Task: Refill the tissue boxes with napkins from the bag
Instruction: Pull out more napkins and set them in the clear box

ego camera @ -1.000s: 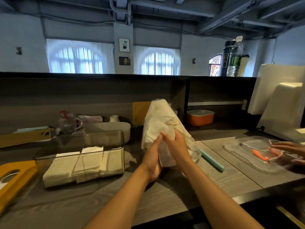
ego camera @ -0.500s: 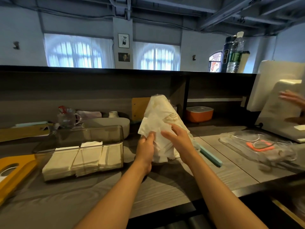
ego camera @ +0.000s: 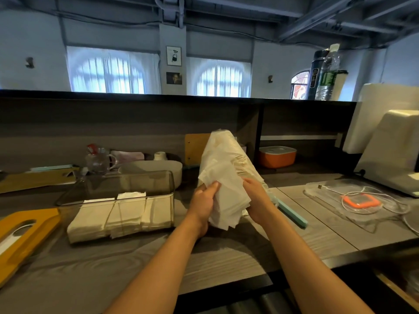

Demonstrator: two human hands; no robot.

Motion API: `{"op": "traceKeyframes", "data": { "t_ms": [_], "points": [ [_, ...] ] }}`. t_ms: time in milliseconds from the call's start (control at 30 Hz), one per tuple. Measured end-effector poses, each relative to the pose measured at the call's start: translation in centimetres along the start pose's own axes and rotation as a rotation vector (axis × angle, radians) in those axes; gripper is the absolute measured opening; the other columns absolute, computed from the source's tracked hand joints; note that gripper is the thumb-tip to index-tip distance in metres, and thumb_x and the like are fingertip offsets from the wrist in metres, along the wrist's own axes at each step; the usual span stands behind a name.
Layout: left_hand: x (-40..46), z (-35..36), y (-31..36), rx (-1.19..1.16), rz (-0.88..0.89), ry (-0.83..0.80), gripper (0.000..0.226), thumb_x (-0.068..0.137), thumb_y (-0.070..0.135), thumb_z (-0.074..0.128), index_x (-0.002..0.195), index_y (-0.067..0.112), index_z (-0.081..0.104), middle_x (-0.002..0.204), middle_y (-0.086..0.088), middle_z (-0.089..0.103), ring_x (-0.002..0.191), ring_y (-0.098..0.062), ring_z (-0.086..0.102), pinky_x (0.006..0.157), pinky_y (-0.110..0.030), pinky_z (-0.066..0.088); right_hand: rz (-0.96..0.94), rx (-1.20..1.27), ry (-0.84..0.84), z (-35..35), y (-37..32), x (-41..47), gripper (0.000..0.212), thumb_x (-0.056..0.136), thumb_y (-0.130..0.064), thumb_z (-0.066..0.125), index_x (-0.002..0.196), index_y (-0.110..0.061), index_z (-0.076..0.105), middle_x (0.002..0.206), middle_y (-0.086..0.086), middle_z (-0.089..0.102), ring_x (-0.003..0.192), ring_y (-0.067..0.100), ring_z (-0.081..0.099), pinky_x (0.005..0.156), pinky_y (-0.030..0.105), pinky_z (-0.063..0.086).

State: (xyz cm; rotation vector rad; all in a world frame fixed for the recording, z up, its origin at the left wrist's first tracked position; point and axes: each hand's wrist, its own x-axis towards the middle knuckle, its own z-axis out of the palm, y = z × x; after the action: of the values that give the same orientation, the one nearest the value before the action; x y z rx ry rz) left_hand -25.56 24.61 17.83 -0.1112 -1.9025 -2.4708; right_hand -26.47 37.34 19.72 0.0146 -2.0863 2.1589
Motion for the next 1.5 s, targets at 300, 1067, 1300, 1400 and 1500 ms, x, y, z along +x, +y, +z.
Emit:
{"op": "traceKeyframes", "data": {
  "t_ms": [300,1067,1300,1400,1500],
  "points": [
    [0.5,-0.9,-0.1,-0.122,-0.087,0.019,0.014,0.099,0.03,0.053,0.107,0.02,0.061,0.099,0.0,0.064,0.089,-0.018,0.058,0.066,-0.03,0.041,-0.066,0.234,0.101,-0.9,0.6,0.4,0.017,0.1,-0.028,0.054,0.098,-0.02,0.068,0.116,0.007,0.066,0.108,0.025,0.061,0.081,0.037,0.053],
    [0.4,-0.5,-0.9,-0.257,-0.206,-0.107,0.046,0.098,0.056,0.044,0.127,0.025,0.062,0.118,-0.012,0.071,0.11,-0.032,0.067,0.097,-0.052,0.052,-0.233,-0.215,0.148,0.5,2.0,0.7,0.024,0.085,-0.017,0.067,0.064,-0.008,0.061,0.059,0.007,0.05,0.062,0.014,0.046,0.059,0.03,0.039],
    [1.1,-0.4,-1.5,-0.045,-0.124,0.09,0.03,0.097,0.027,0.061,0.124,0.015,0.058,0.111,-0.009,0.069,0.099,-0.027,0.067,0.082,-0.043,0.058,-0.396,-0.312,0.15,0.3,1.5,0.5,0.019,0.095,-0.015,0.06,0.083,-0.024,0.07,0.078,-0.011,0.066,0.075,0.0,0.059,0.07,0.017,0.046],
    [1.3,-0.5,-1.5,-0.046,-0.101,0.138,0.029,0.098,0.024,0.06,0.125,0.014,0.058,0.112,-0.009,0.069,0.102,-0.029,0.066,0.091,-0.048,0.055,-0.398,-0.268,0.174,0.1,1.4,0.6,0.022,0.098,-0.022,0.057,0.084,-0.015,0.072,0.077,-0.004,0.065,0.072,0.005,0.058,0.069,0.022,0.046],
    [1.4,-0.5,-1.7,-0.014,-0.062,0.127,0.03,0.099,0.023,0.058,0.128,0.014,0.057,0.113,-0.008,0.068,0.103,-0.027,0.065,0.089,-0.043,0.055,-0.414,-0.271,0.114,0.1,1.1,0.6,0.014,0.096,-0.03,0.059,0.091,-0.023,0.071,0.083,-0.008,0.067,0.077,0.002,0.061,0.068,0.013,0.046]
  ]
}}
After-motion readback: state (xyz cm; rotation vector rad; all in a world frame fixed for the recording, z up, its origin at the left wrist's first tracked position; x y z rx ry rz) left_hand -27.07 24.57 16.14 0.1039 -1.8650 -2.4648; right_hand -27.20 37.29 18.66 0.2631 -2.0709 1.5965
